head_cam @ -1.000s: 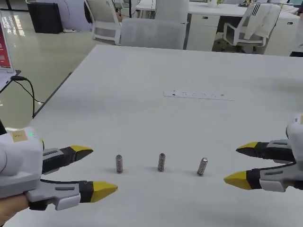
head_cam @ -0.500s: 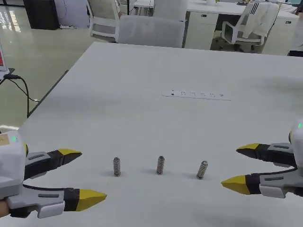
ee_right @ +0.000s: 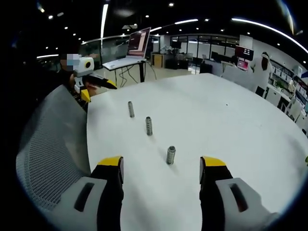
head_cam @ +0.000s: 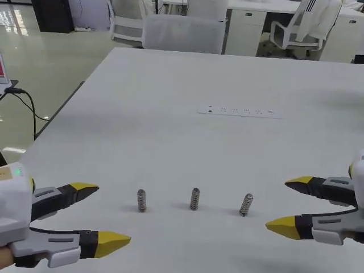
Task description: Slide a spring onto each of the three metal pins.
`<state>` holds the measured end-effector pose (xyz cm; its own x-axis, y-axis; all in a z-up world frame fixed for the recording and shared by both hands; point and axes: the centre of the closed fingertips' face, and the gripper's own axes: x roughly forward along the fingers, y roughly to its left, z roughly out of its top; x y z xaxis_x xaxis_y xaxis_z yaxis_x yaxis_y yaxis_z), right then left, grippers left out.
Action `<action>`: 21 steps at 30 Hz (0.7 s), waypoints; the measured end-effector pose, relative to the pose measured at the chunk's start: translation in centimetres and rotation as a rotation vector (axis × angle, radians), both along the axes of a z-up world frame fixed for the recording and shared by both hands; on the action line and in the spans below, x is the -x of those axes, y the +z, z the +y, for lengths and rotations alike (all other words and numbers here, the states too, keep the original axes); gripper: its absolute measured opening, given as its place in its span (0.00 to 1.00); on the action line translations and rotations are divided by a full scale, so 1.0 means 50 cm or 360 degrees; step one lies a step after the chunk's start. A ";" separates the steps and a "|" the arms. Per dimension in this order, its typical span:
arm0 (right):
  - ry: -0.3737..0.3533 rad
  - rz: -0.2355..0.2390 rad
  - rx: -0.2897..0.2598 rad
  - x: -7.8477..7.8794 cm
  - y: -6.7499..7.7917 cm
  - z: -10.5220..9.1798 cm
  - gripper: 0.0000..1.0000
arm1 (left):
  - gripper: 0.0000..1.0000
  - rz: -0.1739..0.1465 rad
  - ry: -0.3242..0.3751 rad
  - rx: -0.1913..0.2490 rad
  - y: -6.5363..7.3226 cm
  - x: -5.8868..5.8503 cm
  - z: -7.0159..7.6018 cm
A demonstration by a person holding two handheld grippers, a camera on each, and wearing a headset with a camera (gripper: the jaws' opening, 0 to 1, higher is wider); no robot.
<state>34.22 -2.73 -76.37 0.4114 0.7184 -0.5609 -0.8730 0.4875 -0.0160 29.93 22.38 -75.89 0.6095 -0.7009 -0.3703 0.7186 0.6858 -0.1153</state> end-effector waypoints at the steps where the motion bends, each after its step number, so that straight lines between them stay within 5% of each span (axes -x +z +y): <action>1: 0.0000 -0.0001 -0.0005 0.000 0.000 0.001 0.63 | 0.73 0.0001 0.0002 -0.0001 -0.001 0.000 0.000; 21: -0.0034 0.0008 -0.0055 0.010 0.000 0.014 0.64 | 0.72 0.0018 -0.0022 -0.0017 -0.008 0.007 -0.005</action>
